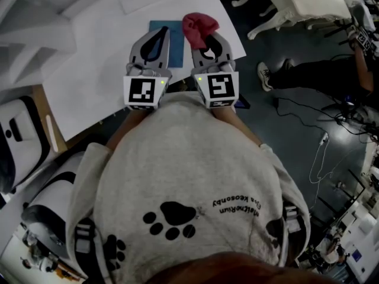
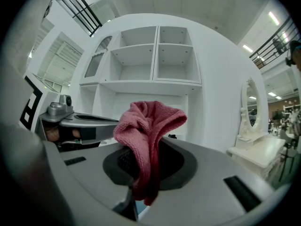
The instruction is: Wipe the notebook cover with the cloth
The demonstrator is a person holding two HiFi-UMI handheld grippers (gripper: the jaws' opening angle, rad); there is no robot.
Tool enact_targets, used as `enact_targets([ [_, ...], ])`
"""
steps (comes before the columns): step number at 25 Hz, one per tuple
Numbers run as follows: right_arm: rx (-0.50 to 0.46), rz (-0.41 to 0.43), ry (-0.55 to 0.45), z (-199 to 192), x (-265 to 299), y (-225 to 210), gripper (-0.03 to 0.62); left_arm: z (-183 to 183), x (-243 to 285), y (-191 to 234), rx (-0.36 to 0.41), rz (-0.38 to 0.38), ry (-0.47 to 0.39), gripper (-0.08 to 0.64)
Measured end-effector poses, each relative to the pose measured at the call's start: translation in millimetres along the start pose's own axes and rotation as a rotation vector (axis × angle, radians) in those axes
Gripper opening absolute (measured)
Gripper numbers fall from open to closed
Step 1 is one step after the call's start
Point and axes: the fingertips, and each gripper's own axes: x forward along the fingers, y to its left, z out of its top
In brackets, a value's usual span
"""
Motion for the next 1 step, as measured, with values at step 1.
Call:
enact_targets([
  [1, 0.001, 0.004, -0.002, -0.2, -0.9, -0.5, 0.072, -0.3, 0.1, -1.8, -0.002, 0.002, -0.001, 0.012],
])
